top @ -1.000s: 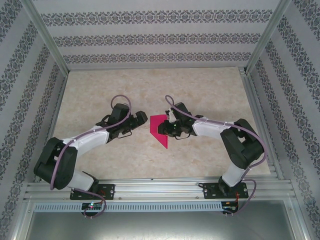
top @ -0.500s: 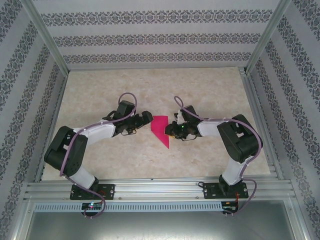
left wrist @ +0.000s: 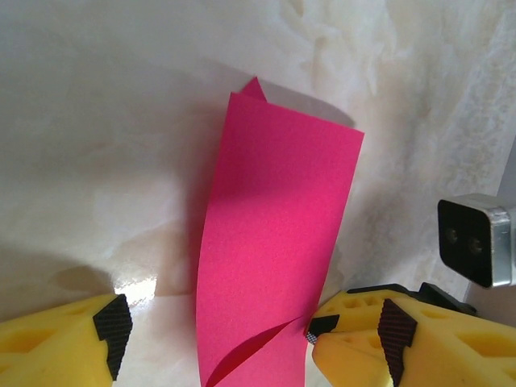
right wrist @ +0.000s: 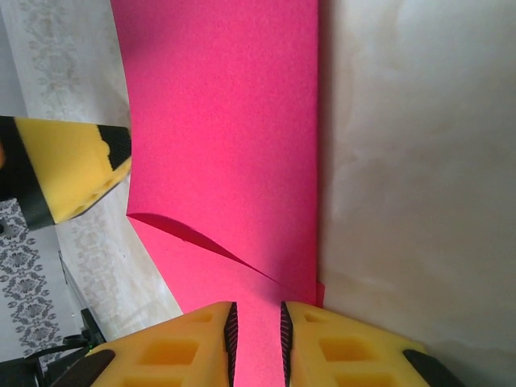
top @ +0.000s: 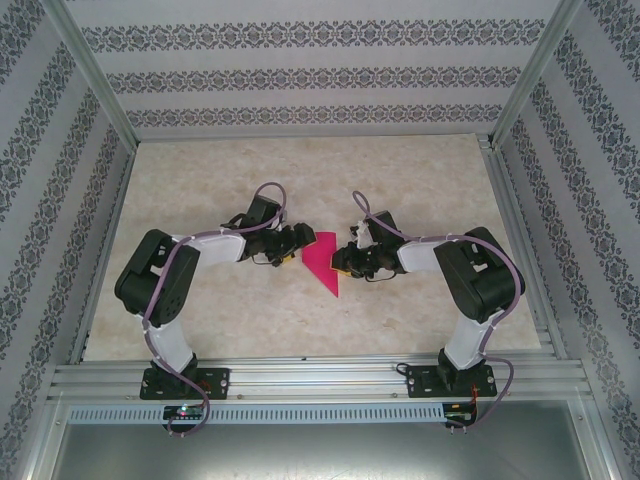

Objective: Fold a paper plane with a square sheet of paper (pick it up from the middle)
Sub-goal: Fold the wing for the fifth time at the center of the table.

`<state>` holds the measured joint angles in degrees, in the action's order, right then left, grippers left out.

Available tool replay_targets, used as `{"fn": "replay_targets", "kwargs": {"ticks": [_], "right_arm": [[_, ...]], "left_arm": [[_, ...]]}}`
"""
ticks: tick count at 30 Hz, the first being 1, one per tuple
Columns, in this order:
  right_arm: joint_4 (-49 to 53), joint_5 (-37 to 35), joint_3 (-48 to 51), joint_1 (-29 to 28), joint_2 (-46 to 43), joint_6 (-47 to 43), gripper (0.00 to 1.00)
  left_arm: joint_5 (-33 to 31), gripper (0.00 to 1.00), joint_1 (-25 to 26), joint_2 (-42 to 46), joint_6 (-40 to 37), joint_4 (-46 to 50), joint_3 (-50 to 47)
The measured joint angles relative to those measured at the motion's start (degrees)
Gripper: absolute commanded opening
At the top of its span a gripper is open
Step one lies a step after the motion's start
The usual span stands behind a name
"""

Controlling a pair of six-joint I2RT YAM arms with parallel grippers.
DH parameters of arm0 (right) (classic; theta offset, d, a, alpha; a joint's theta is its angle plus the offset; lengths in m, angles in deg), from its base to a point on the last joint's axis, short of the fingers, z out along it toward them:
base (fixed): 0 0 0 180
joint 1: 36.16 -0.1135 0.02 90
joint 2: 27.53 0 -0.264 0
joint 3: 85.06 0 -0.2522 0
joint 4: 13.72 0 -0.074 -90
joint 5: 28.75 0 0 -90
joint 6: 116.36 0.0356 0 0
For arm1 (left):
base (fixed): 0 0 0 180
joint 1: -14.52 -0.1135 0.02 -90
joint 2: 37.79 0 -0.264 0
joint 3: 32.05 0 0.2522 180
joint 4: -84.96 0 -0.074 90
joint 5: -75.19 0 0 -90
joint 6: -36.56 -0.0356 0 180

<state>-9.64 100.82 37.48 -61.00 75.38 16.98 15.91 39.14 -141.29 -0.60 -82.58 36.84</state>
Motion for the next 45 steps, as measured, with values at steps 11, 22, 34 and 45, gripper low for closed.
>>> {"fn": "replay_targets", "kwargs": {"ticks": [11, 22, 34, 45], "right_arm": [[-0.3, 1.2, 0.0, 0.5, 0.6, 0.0, 0.24], [-0.4, 2.3, -0.2, 0.7, 1.0, -0.2, 0.26], [-0.4, 2.9, -0.4, 1.1, 0.2, 0.7, 0.36], [4.5, -18.1, 2.1, -5.0, -18.8, -7.1, 0.67]], "left_arm": [[4.5, 0.72, 0.0, -4.0, 0.2, 0.0, 3.3], [8.3, 0.63, 0.0, -6.6, 1.1, -2.3, 5.1], [8.0, 0.1, 0.0, -6.8, 2.9, -2.4, 5.0], [4.9, 0.0, 0.0, -3.9, 5.6, -2.7, 3.6]]}}
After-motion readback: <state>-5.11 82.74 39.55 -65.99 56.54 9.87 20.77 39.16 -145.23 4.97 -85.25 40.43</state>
